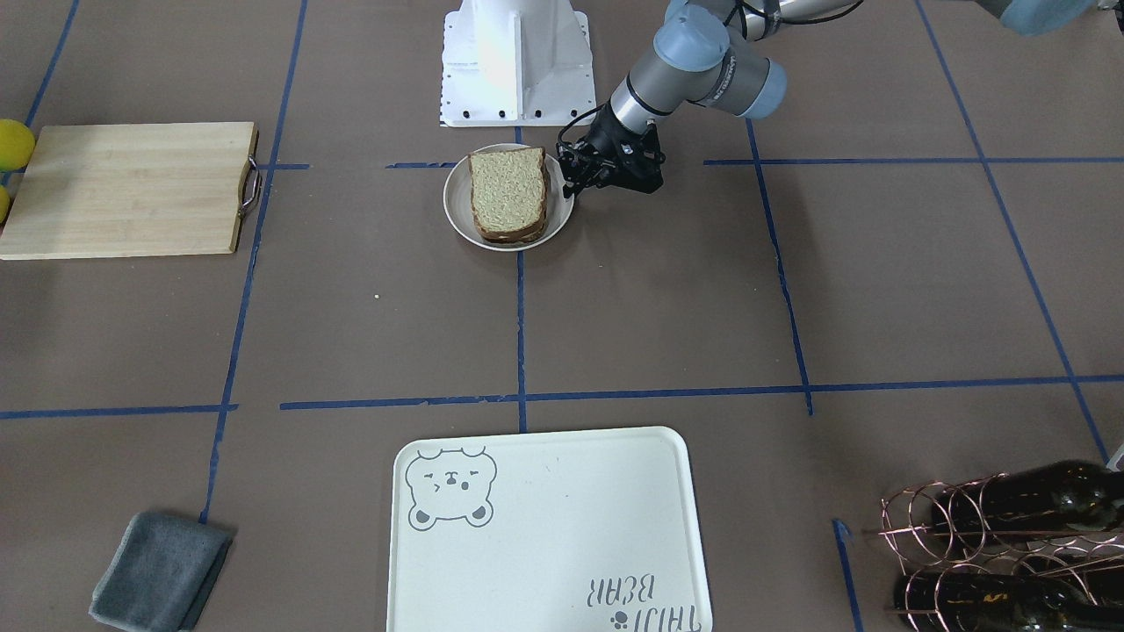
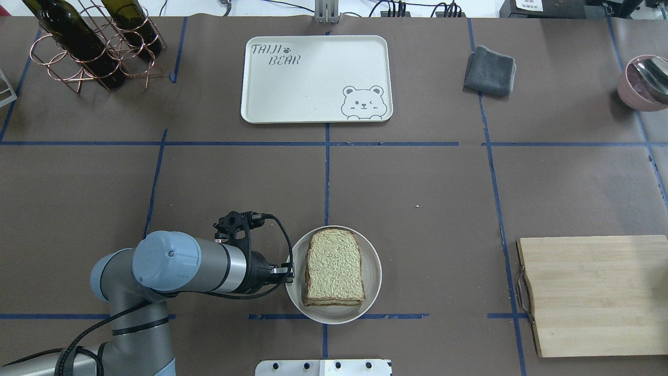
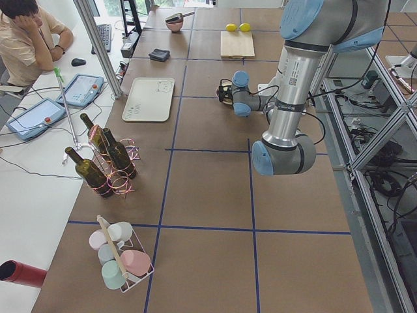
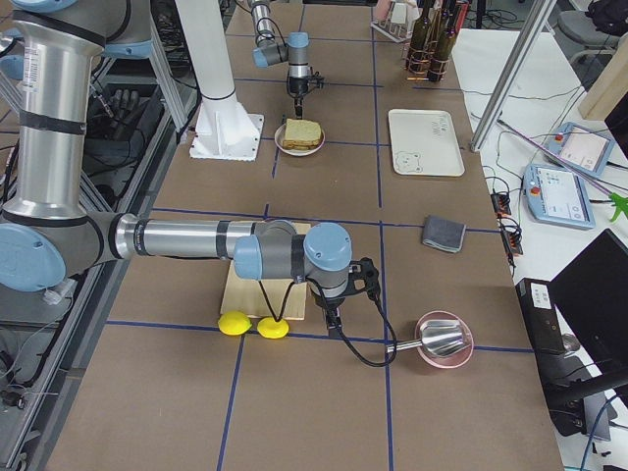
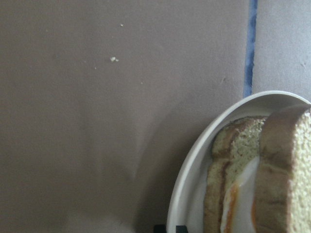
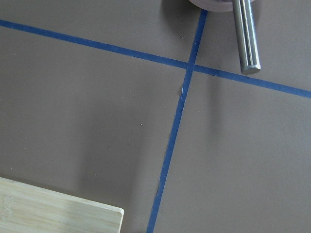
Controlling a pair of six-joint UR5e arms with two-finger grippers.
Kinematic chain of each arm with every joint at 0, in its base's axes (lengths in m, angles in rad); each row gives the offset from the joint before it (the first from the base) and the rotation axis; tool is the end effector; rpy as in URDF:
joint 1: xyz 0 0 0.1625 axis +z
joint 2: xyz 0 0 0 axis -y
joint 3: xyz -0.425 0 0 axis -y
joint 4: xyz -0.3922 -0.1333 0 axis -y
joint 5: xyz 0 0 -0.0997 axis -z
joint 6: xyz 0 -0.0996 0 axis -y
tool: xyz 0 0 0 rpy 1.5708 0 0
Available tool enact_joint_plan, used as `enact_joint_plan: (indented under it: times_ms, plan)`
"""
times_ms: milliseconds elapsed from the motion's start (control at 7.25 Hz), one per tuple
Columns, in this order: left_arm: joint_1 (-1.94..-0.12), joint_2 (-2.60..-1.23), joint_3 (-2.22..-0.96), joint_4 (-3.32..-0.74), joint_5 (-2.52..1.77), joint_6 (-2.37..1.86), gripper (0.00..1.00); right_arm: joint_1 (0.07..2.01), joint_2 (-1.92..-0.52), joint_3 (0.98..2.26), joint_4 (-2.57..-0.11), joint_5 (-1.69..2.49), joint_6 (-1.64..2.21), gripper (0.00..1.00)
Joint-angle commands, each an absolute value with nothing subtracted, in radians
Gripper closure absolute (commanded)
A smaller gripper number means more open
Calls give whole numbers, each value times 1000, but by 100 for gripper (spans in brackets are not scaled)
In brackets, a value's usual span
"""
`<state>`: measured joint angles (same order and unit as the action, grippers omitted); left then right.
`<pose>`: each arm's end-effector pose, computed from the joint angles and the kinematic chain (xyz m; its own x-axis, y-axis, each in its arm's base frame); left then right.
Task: Make sandwich and place on tray
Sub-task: 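Reach the left gripper to the plate rim and grasp it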
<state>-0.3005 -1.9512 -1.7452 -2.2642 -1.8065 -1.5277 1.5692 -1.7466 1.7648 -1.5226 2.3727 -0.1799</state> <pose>0.5545 -0.2870 0.2867 0.3058 -0.0509 -0.9507 0.0631 0.9975 -0.0331 0.0610 -0.4220 0.6363 0.6838 -0.2265 0.6937 0.1260 0.9730 0.1936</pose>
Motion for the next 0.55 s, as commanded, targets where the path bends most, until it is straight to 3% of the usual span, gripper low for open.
enact_joint_plan:
  times_ms: [0,414]
  plan:
    - [-328,-1951,-1772,-2264,-1815,-1526,100,1569,-1747,1763,-1522,2370,-181,0]
    - [-533,-2000,-1738,-2253,-1984,-1514,100,1569,-1750,1764,-1522,2367,-183,0]
